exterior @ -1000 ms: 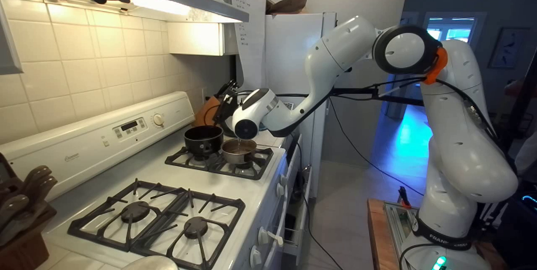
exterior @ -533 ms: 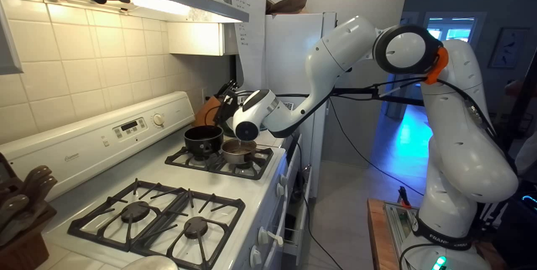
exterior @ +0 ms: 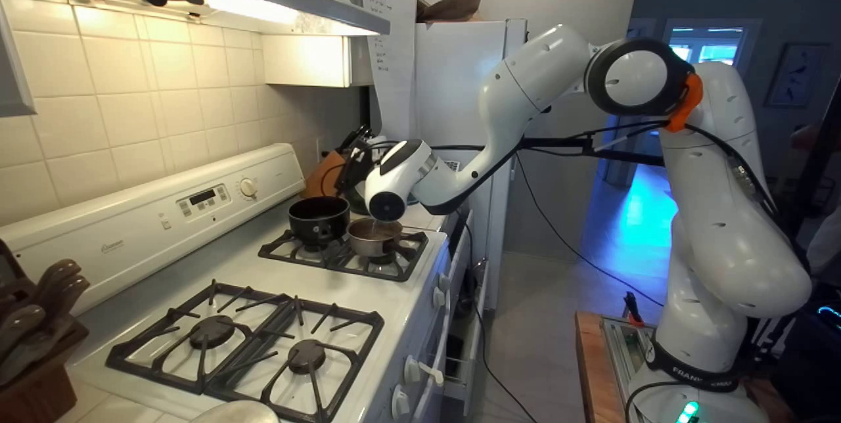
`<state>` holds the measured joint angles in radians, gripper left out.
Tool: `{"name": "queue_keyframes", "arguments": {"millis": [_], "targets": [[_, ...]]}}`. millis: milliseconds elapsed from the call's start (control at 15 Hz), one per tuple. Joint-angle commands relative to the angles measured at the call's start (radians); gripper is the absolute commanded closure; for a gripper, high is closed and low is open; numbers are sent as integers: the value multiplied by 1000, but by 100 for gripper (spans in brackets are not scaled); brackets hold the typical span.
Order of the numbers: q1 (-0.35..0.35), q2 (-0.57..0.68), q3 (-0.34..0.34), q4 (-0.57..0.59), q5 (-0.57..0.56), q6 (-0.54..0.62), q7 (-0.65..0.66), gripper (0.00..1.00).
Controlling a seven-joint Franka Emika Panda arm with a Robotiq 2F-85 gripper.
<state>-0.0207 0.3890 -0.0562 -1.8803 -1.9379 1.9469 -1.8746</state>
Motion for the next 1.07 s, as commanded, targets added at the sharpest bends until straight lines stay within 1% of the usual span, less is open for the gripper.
{"name": "queue_keyframes", "arguments": {"millis": [0,1000], "targets": [[12,-28,-6,-27,-55,-36,22,99],[14,-31,-6,-30,-85,-72,39,99]]}}
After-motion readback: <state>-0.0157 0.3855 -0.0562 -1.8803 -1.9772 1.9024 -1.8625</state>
